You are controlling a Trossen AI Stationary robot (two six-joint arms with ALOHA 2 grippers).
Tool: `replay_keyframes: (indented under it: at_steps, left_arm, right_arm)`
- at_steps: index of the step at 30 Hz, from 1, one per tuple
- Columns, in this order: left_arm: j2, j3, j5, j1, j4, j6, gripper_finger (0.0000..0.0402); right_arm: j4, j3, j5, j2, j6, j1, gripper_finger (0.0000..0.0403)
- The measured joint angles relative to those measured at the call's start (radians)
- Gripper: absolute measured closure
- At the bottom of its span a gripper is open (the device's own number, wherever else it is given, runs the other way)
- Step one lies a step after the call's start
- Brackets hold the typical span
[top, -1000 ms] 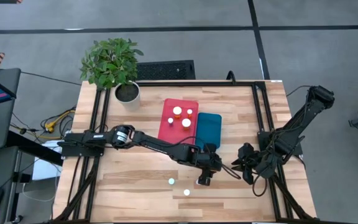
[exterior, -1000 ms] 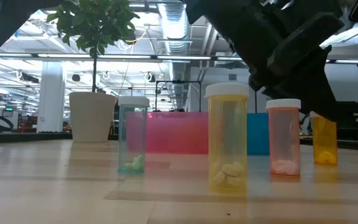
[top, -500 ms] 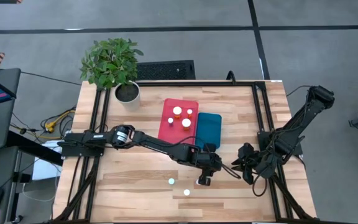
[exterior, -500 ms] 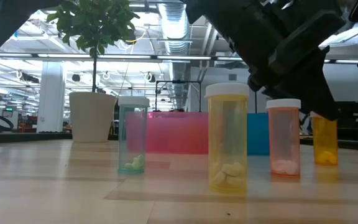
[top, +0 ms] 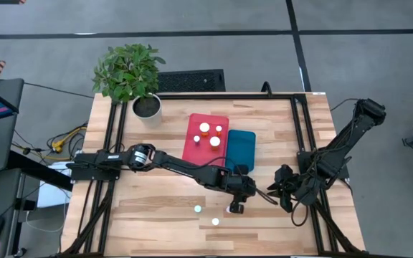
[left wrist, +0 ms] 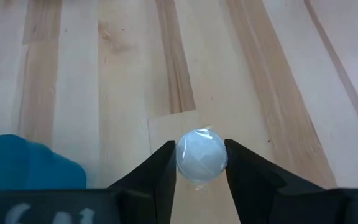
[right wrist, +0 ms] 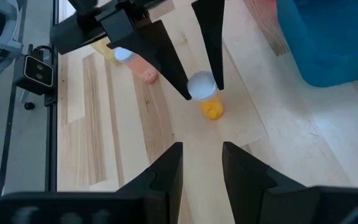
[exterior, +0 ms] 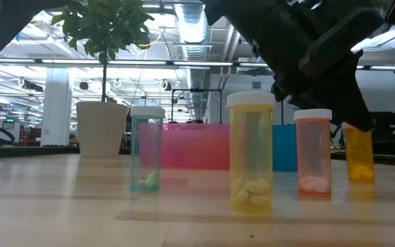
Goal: Pick and place medicine bottles into bin by pill shape (circle, oval)
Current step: Put the small orange pill bottle into the blue bin
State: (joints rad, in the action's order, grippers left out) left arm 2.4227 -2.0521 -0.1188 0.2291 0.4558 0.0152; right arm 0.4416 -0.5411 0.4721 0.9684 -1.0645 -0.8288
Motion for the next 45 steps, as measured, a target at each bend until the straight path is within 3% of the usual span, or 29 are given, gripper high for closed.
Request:
replay_keyframes:
  at_steps: [8, 16, 28, 36, 45]
  left_arm:
    - [-0.004, -0.093, -0.004, 0.0, 0.13, -0.028, 0.0287]
    - [-0.006, -0.303, -0.027, -0.01, 0.318, -0.033, 0.0285]
    - [-0.118, -0.3, -0.15, -0.097, 0.412, -0.09, 0.0285]
    - [-0.118, -0.294, -0.152, -0.256, 0.419, -0.123, 0.0285]
    - [-0.113, -0.12, -0.081, -0.343, 0.26, -0.118, 0.0285]
  right_arm:
    - [0.0, 0.0, 0.0, 0.0, 0.0, 0.0, 0.0282]
    - [0.0, 0.0, 0.0, 0.0, 0.0, 0.0, 0.0282]
    - [0.016, 0.0, 0.0, 0.0, 0.001, 0.0, 0.0282]
    - [0.047, 0.0, 0.0, 0.0, 0.0, 0.0, 0.0282]
    - [0.072, 0.0, 0.0, 0.0, -0.001, 0.0, 0.0282]
